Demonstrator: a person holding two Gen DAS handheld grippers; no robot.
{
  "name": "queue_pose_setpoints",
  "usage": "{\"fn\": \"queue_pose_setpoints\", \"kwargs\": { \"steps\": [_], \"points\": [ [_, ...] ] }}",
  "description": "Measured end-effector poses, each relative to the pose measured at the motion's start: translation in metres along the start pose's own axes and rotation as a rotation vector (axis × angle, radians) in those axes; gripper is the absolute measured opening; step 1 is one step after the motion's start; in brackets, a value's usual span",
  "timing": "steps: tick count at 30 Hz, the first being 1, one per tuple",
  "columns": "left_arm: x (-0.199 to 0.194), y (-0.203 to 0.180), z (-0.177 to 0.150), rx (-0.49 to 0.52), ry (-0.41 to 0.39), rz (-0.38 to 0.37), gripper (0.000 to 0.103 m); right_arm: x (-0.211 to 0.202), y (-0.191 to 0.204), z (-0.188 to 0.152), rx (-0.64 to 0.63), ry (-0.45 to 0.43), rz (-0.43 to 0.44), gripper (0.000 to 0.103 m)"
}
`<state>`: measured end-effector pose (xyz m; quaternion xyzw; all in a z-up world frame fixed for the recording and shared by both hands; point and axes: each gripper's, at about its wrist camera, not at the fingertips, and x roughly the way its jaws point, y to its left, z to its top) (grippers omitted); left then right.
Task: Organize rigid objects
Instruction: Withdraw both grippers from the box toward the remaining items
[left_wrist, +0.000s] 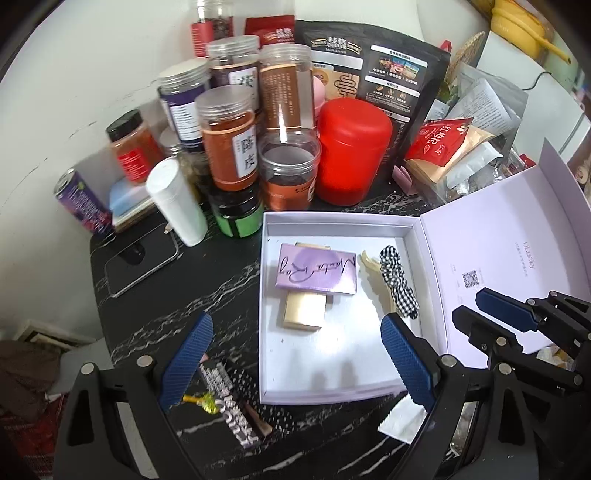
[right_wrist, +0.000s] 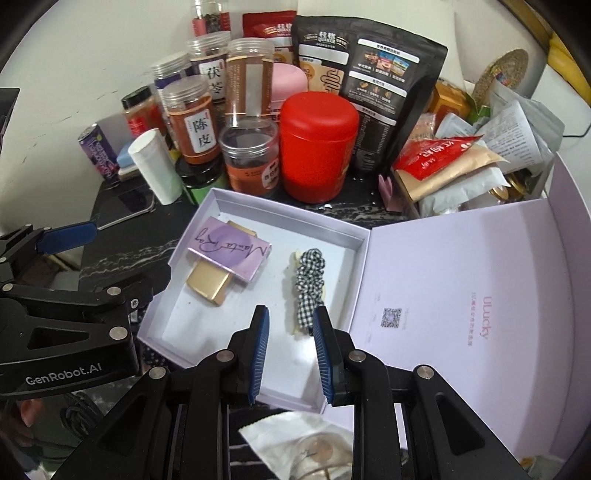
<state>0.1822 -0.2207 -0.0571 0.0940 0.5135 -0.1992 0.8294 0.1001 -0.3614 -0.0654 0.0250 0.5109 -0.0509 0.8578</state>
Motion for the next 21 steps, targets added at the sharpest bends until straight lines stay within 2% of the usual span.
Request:
{"fn": "queue_pose_setpoints", "kwargs": {
  "steps": [12, 21],
  "points": [
    [-0.04, 0.025, -0.049, -0.068, -0.016, 0.019, 0.094, -0.032, 0.033, -0.037, -0.035, -0.016, 0.036, 0.025],
    [-0.055, 0.045, -0.092, -0.117, -0.004, 0.033, 0.094, -0.045, 0.062, -0.067, -0.081, -0.012, 0.055, 0.025]
  ]
}}
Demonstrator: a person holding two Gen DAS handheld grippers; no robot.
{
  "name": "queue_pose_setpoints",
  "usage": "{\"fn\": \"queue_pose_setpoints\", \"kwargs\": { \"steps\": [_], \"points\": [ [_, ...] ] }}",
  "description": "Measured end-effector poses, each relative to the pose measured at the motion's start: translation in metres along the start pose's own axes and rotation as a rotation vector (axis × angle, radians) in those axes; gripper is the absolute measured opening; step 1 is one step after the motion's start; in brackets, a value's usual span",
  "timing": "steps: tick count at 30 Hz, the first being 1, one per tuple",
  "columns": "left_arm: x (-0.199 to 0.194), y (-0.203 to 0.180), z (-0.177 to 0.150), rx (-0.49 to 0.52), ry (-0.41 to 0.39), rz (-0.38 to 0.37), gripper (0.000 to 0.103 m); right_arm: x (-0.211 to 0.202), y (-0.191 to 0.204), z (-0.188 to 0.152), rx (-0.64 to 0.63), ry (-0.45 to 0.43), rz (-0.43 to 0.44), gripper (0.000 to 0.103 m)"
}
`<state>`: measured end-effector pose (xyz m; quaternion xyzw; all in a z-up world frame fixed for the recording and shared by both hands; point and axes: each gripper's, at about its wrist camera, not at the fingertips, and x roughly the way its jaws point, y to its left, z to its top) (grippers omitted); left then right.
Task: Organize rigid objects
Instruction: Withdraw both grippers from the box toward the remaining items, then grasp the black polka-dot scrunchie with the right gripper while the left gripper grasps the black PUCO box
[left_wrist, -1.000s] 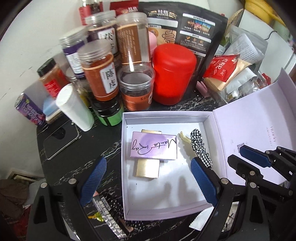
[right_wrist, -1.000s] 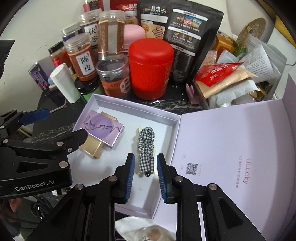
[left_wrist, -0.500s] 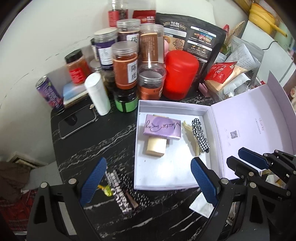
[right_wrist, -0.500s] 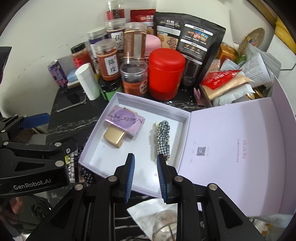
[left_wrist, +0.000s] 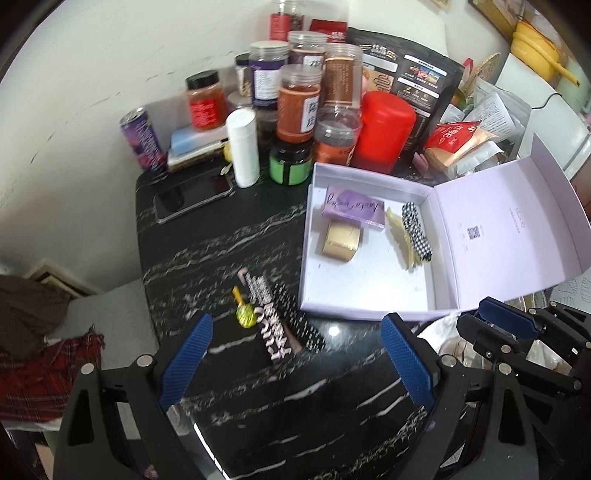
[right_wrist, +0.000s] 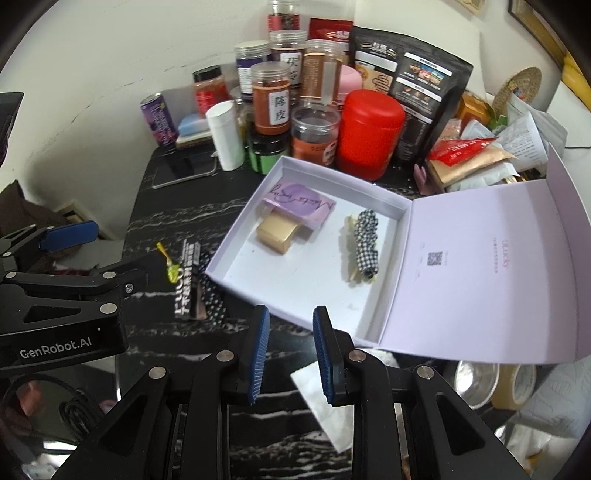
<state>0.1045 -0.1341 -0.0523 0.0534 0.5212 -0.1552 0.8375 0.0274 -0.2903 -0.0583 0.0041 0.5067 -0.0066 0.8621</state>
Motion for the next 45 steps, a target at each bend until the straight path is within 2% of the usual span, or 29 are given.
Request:
{"fn": "queue_pose_setpoints", "kwargs": {
  "steps": [12, 22, 26, 33, 45],
  "points": [
    [-0.011, 0.037, -0.049, -0.084, 0.027, 0.025, 0.094, 0.002, 0.044, -0.029, -0.064, 0.027, 0.054, 0.025],
    [0.0, 0.072, -0.074, -0.147, 0.062, 0.028, 0.094, 0.021, 0.076, -0.04, -0.096, 0.065, 0.101, 0.025],
    [0.007, 0.083, -0.08, -0.152, 0.066, 0.038, 0.094, 0.034, 0.083, -0.04, -0.095, 0.088, 0.1, 0.025],
    [0.027, 0.099, -0.081, -0.185, 0.096, 0.014, 0.094, 0.062, 0.086, -0.035, -0.066, 0.119, 0.116, 0.025],
    [0.067, 0.095, -0.067, -0.16, 0.123, -0.029, 0.094, 0.11, 0.083, -0.022, -0.06, 0.175, 0.129, 0.025]
  ]
}}
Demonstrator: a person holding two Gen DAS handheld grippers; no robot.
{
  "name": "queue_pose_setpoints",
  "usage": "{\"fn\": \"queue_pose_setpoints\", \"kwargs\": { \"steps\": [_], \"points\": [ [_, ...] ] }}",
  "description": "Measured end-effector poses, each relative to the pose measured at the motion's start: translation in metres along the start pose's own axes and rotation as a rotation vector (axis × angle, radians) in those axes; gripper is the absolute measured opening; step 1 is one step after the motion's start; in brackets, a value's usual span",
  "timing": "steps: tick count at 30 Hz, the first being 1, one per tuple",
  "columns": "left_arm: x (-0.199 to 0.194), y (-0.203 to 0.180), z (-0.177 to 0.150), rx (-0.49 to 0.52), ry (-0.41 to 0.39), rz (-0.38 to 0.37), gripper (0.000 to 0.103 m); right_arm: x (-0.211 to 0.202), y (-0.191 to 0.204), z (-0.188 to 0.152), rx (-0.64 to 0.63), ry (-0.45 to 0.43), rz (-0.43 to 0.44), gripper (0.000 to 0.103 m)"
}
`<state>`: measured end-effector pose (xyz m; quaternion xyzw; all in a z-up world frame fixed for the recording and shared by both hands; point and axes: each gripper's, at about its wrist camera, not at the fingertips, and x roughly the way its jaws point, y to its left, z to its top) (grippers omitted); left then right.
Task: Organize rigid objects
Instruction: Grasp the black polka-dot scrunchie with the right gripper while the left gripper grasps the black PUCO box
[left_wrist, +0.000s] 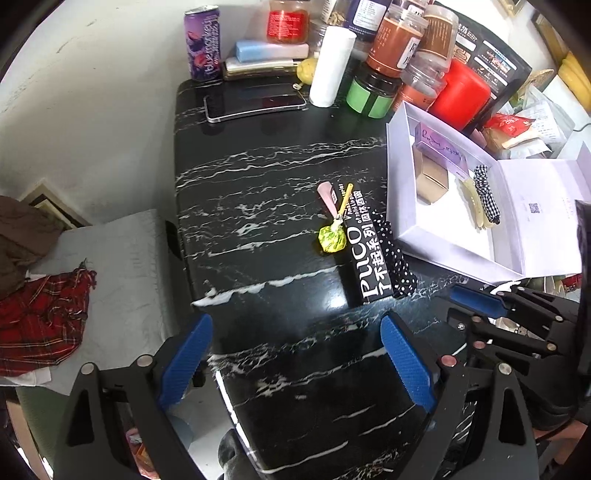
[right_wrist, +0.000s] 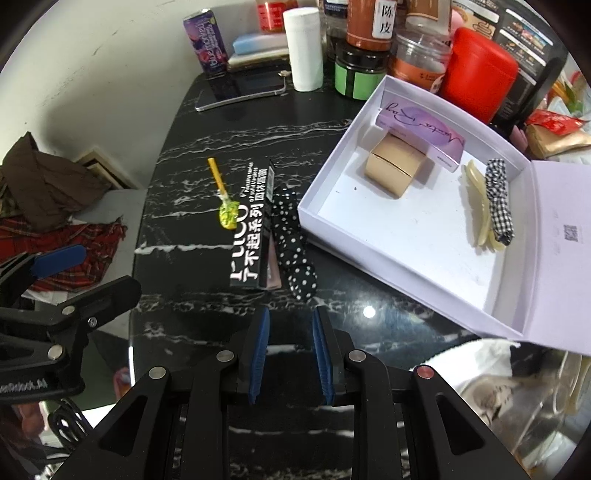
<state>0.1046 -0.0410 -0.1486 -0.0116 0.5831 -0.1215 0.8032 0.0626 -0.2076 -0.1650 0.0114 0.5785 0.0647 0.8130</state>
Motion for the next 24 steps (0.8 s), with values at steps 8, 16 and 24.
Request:
{"fn": "queue_pose_setpoints", "kwargs": {
  "steps": [8, 16, 24],
  "points": [
    [0.022, 0.001, 0.011, -0.006, 0.021, 0.021, 0.094, 0.036, -0.007, 0.013, -0.013, 0.058, 0.021, 0.025],
    [0.036, 0.0, 0.018, -0.025, 0.036, 0.028, 0.094, 0.059, -0.013, 0.024, -0.023, 0.097, 0.075, 0.025],
    [0.041, -0.011, 0.021, -0.026, 0.026, -0.003, 0.094, 0.062, -0.021, 0.022, -0.035, 0.098, 0.107, 0.017]
  ]
}}
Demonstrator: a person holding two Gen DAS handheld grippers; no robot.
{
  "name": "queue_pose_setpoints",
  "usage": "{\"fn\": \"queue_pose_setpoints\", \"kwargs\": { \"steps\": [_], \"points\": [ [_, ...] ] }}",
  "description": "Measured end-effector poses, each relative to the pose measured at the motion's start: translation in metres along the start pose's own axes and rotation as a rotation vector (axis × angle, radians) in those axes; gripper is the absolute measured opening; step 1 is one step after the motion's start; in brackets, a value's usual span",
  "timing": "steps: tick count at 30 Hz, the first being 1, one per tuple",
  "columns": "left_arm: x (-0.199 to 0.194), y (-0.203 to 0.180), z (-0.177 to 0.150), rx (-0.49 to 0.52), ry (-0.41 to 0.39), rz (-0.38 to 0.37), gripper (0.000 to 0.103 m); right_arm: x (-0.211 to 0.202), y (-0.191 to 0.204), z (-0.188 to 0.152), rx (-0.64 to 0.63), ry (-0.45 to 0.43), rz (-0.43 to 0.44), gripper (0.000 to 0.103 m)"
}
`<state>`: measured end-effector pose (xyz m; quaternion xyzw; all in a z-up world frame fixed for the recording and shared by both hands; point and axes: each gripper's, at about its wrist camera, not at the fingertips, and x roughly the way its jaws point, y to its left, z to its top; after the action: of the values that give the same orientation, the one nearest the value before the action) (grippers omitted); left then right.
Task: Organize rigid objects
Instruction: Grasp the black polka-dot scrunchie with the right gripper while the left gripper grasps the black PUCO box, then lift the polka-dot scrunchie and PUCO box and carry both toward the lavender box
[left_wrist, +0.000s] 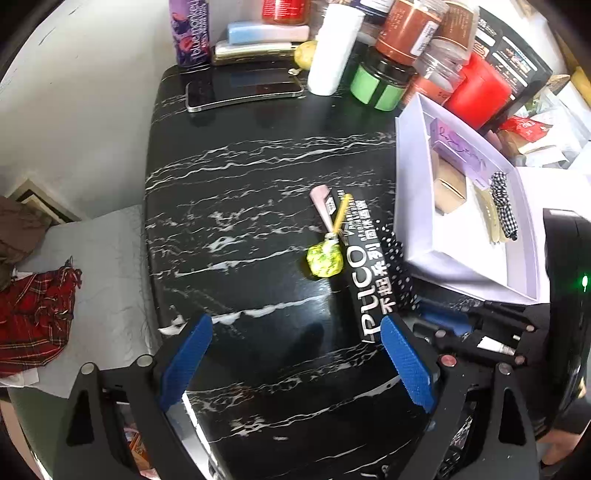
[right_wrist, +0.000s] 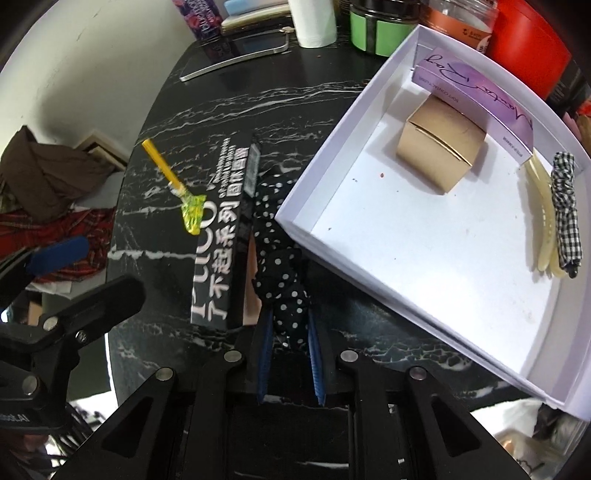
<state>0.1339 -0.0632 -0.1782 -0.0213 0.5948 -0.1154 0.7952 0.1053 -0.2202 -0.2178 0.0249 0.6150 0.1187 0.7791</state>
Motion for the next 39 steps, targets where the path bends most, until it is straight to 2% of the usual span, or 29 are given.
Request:
{"fn": "queue_pose_setpoints", "kwargs": {
  "steps": [9, 15, 17, 19, 21, 23, 24, 25, 30, 39],
  "points": [
    [0.011, -0.023, 0.002, 0.027, 0.005, -0.034, 0.094, -0.008, -0.01, -0.022, 0.004, 0.009, 0.019, 0.017],
    [0.027, -0.033, 0.002, 0.035, 0.025, -0.026, 0.093, -0.015, -0.017, -0.039, -0.006, 0.012, 0.002, 0.017],
    [0.032, -0.033, 0.002, 0.02, 0.037, -0.015, 0.083, -0.018, -0.021, -0.043, 0.001, 0.012, 0.002, 0.017],
    [0.039, -0.032, 0.002, -0.008, 0.074, -0.007, 0.062, -0.018, -0.024, -0.047, 0.01, 0.016, -0.005, 0.018],
    [0.044, -0.03, 0.001, -0.045, 0.088, -0.012, 0.05, -0.021, -0.031, -0.053, 0.017, 0.023, -0.009, 0.018],
    [0.042, -0.029, -0.001, -0.053, 0.073, -0.023, 0.039, -0.022, -0.035, -0.056, 0.024, 0.03, -0.014, 0.018],
    [0.041, -0.031, -0.002, -0.045, 0.068, -0.014, 0.029, -0.023, -0.037, -0.058, 0.029, 0.031, -0.013, 0.018],
    [0.04, -0.033, -0.003, -0.032, 0.062, -0.006, 0.026, -0.025, -0.04, -0.058, 0.034, 0.033, -0.014, 0.018],
    [0.028, -0.036, -0.012, -0.008, 0.042, 0.001, 0.026, -0.029, -0.046, -0.063, 0.043, 0.032, -0.02, 0.018],
    [0.012, -0.022, -0.031, -0.025, 0.05, -0.004, 0.025, -0.035, -0.04, -0.076, 0.044, 0.021, -0.019, 0.017]
  ]
}}
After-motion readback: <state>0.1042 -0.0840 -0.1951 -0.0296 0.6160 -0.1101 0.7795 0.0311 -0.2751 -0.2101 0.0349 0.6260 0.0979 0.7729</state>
